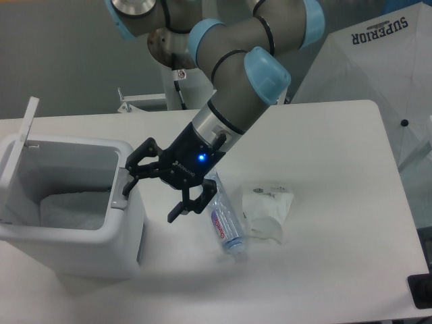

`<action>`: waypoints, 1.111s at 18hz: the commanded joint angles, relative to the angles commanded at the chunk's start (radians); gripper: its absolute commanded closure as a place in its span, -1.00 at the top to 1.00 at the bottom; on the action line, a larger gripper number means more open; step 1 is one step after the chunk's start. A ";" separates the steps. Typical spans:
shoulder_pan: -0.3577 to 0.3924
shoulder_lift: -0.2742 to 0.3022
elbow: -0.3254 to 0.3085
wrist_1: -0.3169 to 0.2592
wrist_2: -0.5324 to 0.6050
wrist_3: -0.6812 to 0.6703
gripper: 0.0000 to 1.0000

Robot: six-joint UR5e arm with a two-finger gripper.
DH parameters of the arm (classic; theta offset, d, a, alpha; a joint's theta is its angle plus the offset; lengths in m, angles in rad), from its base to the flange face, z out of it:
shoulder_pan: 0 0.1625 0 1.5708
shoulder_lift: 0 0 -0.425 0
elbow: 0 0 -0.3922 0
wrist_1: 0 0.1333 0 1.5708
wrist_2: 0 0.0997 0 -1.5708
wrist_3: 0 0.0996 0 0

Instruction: Open the trash can

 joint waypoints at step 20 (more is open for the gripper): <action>0.345 -0.003 0.008 0.005 0.011 0.107 1.00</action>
